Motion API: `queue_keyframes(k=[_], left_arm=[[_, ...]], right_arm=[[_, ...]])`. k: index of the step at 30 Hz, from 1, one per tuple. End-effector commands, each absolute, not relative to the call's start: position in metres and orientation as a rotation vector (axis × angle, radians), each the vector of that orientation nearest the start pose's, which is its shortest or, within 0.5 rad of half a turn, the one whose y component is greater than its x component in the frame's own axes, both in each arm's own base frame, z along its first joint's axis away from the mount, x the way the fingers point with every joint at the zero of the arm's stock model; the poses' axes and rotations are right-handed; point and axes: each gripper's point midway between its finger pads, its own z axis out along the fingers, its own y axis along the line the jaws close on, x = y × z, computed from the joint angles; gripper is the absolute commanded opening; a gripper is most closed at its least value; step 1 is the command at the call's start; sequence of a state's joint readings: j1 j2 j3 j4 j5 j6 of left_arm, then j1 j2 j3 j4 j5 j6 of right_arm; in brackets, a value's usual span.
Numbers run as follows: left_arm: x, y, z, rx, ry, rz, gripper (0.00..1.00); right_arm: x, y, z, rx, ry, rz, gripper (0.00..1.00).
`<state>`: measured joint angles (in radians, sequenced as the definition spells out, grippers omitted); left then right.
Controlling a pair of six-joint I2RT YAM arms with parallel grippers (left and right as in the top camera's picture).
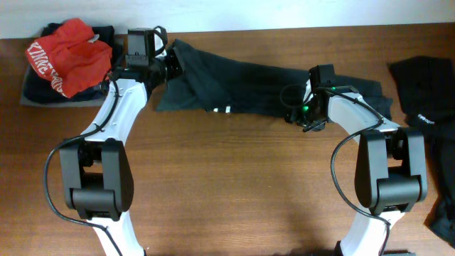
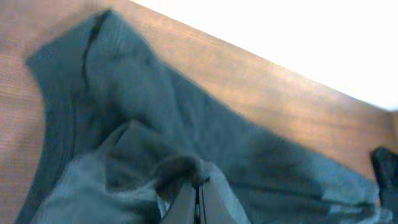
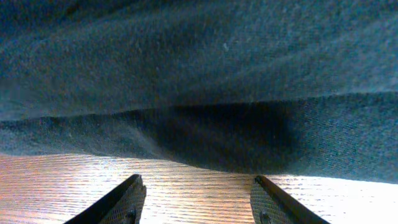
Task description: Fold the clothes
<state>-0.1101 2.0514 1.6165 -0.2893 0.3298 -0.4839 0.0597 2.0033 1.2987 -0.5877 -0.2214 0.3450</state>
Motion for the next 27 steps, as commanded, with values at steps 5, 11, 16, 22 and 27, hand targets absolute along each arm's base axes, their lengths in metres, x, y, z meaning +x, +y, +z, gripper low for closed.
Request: queue_keyframes(k=[5, 11, 16, 22, 27], left_arm=[[0.572, -0.133, 0.180, -0.239, 2.193, -0.618, 0.01], [0.582, -0.135, 0.177, -0.265, 2.149, -0.517, 0.01], [0.593, -0.127, 0.168, -0.301, 2.118, -0.443, 0.01], [0.608, -0.124, 0.144, -0.318, 2.094, -0.413, 0.01], [0.615, -0.114, 0.129, -0.357, 2.079, -0.346, 0.01]], right_arm=[[0.407, 0.063, -0.008, 0.381, 2.891, 0.370, 0.59], [0.405, 0.063, -0.009, 0.382, 2.895, 0.370, 0.59], [0.405, 0.063, -0.009, 0.409, 2.892, 0.373, 0.59], [0.405, 0.063, -0.010, 0.409, 2.893, 0.373, 0.59], [0.404, 0.063, -0.010, 0.410, 2.894, 0.372, 0.59]])
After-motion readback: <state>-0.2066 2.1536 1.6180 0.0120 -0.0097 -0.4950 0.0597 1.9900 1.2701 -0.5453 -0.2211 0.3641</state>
